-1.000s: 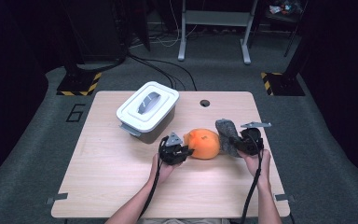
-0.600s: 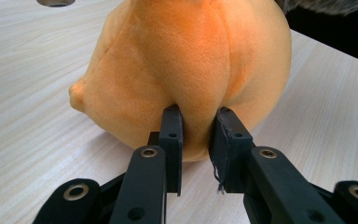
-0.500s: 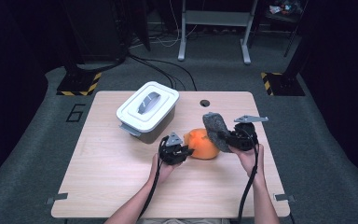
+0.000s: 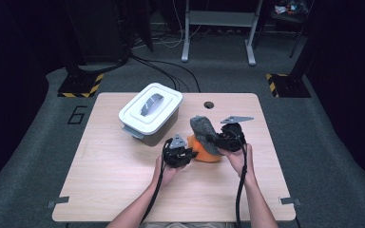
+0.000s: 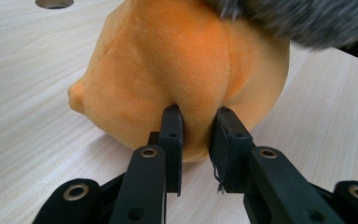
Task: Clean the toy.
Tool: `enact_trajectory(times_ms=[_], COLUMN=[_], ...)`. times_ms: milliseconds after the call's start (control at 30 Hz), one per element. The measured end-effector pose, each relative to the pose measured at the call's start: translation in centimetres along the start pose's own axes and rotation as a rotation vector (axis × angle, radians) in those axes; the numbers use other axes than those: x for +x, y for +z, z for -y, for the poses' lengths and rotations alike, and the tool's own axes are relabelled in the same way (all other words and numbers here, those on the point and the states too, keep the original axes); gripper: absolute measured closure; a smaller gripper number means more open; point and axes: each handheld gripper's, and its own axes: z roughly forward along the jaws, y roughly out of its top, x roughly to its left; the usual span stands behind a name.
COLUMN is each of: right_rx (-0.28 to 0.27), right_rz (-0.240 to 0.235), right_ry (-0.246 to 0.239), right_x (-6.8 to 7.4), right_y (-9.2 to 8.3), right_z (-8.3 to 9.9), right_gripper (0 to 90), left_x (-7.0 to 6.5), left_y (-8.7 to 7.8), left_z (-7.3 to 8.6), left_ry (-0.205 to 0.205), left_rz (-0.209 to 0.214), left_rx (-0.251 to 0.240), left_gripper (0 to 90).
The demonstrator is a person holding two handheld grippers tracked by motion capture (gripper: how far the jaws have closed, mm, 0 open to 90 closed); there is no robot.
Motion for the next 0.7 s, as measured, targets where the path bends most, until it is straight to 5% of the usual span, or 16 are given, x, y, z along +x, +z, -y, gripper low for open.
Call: enact_trajectory(times_ms=[267,367,400,700], right_rx=[0.021,0.021,0.027,0.036], right_rz=[0.151,0.173,0.216,0.265], right_ry=[-0.092,-0.084,-0.079,-0.022], right_x=[0.5,0.3,-0.1,-2.3], right_y=[0.6,0.5,0.5,0.1], right_z=[0.4,0.6,0.8,2.3], right_gripper=[75.5,75.5,75.5,75.6], left_x=[-0.1,0.0,0.0,-0.1], left_y=[0.0,0.0,0.1,0.1], left_z=[0.1,0.1,0.1,0.1], left_ry=[-0.016,-0.012,-0.011,-0.001], left_rz=[0.007,0.003,0.003,0.008], left_rx=[-0.002,-0.003,-0.006,0.000], left_gripper=[75.0,75.0,75.0,75.1])
